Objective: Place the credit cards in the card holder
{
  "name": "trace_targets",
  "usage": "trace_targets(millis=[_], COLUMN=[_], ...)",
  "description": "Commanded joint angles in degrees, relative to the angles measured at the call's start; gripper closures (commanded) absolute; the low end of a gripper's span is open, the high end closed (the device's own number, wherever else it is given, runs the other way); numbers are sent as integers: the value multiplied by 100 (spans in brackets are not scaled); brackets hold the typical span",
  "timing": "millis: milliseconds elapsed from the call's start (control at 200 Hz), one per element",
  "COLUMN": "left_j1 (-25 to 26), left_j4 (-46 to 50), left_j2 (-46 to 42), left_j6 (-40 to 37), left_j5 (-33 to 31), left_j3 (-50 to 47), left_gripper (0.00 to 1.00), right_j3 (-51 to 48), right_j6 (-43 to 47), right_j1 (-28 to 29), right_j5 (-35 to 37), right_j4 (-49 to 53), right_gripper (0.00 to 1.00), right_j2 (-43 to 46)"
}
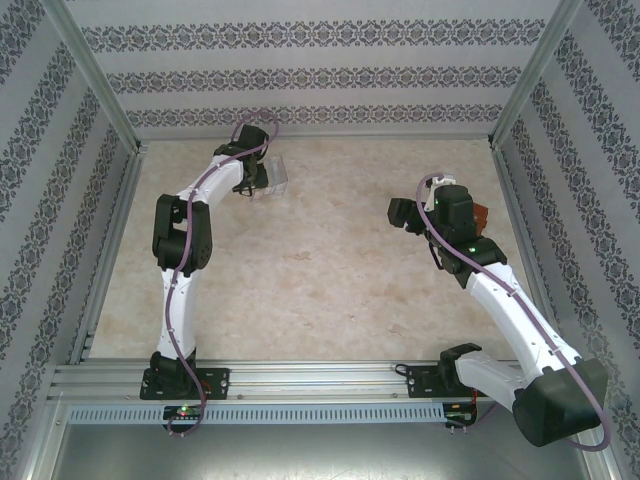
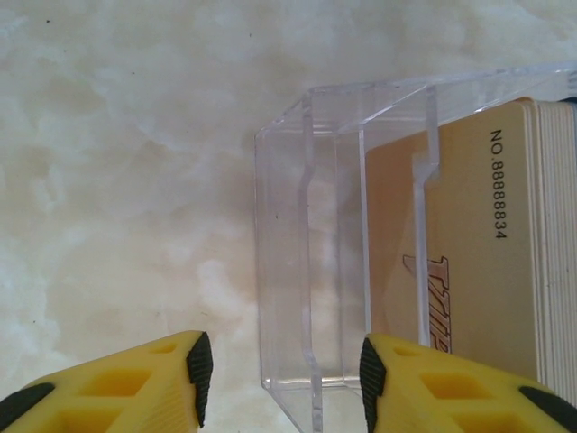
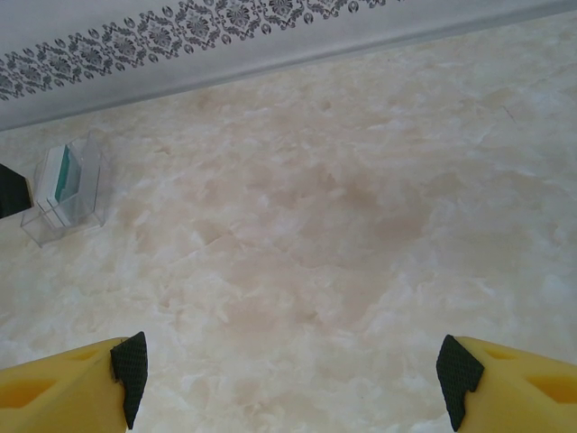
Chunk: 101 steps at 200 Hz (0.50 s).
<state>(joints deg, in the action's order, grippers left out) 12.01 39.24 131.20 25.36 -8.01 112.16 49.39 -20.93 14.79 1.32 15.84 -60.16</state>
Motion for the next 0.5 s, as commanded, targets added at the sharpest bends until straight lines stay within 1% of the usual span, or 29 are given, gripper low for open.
trace_targets(millis=[0,65,150,275,325,405,500], left_j1=[37,34,40,62,81,106,117], left_j4=[163,188,154,189,189,206,245], left_j2=[127,162,207,271,288,356,403], left_j6=[174,205,221,287,285,304,387], left_j5=[-94,-120,-139,-105,-104,-147,-88], left_j3=[113,88,69,75,63,89,78], left_gripper=[53,54,61,63,68,70,71], right_j3=[82,75,106,80,88,106,62], right_j6=[89,72,67,66,47,64,58], right_j1=[42,44,42,48,40,49,43], right_j5=[-35,-10,-100,-13,-32,-121,-34], right_j4=[93,102,126,118,134,142,122], right_gripper=[14,14,14,14,14,14,14], right_j2=[75,85,97,101,91,78,99])
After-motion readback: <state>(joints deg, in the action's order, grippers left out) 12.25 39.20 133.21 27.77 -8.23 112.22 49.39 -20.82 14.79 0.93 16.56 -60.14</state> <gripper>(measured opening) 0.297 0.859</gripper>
